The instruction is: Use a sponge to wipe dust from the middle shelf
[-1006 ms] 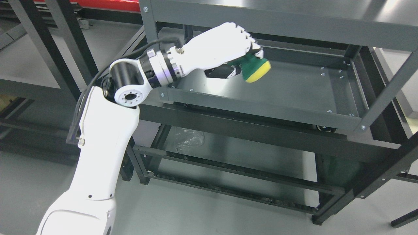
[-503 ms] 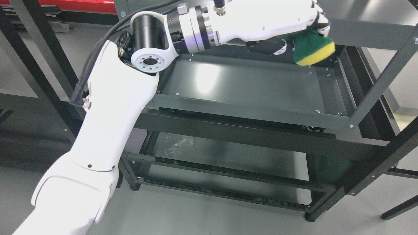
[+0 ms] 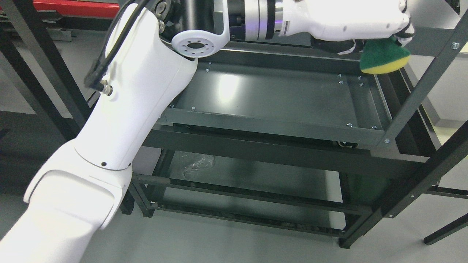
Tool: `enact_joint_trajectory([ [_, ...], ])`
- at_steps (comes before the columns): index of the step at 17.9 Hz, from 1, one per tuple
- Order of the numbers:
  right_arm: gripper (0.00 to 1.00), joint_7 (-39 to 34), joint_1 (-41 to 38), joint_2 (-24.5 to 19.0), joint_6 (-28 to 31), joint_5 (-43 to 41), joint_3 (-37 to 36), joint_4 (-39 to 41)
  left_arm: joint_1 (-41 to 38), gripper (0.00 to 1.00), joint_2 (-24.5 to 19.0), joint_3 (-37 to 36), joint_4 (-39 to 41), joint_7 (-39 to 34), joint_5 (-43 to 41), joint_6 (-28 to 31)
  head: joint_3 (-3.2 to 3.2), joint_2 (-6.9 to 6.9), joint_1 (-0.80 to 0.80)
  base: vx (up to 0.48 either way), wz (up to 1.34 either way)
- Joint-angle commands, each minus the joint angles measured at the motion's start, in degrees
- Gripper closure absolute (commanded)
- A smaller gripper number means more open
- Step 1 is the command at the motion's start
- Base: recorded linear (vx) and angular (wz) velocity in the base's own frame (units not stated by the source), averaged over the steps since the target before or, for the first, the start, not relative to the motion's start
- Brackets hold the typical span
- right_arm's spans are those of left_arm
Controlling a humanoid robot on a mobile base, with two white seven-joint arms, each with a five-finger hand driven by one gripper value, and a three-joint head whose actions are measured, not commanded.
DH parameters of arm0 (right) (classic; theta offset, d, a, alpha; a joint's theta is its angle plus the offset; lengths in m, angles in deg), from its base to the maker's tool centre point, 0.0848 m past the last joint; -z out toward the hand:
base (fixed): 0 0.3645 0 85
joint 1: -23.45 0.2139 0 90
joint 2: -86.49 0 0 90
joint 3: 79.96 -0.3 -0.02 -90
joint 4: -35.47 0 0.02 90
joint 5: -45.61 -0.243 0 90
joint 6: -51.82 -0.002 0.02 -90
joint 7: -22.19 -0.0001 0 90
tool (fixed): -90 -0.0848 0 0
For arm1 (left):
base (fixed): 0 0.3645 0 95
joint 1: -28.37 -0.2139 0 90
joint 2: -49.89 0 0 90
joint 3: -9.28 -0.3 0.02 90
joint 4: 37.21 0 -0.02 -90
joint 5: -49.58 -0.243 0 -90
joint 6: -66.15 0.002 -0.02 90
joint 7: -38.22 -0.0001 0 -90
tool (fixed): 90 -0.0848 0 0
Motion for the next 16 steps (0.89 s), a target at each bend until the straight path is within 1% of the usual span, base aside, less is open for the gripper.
enact_joint_trajectory([
  [1, 0.0, 0.03, 0.01, 1.0, 4.12, 0.0, 0.0, 1.0, 2.03, 1.0, -0.91, -1.08, -3.49, -0.12, -9.15, -0.01, 0.0, 0.0, 0.0, 0.0, 0.0],
  [7, 0.0, 0.03, 0.01, 1.0, 4.12, 0.0, 0.0, 1.0, -2.63, 1.0, -1.23, 3.23, -3.06, -0.04, -10.3, -0.01, 0.0, 0.0, 0.0, 0.0, 0.0],
  [10, 0.0, 0.03, 0.01, 1.0, 4.12, 0.0, 0.0, 1.0, -3.06, 1.0, -4.73, 6.65, -2.62, 0.23, -10.3, -0.01, 0.0, 0.0, 0.0, 0.0, 0.0],
  [13, 0.0, 0.03, 0.01, 1.0, 4.12, 0.0, 0.0, 1.0, -3.85, 1.0, -10.0, 11.56, -2.27, 0.58, -9.95, -0.01, 0.0, 0.0, 0.0, 0.01, -0.02],
  [16, 0.0, 0.03, 0.01, 1.0, 4.12, 0.0, 0.0, 1.0, -6.13, 1.0, -13.96, 16.06, -2.09, 1.28, -9.42, -0.01, 0.0, 0.0, 0.0, 0.019, -0.05],
])
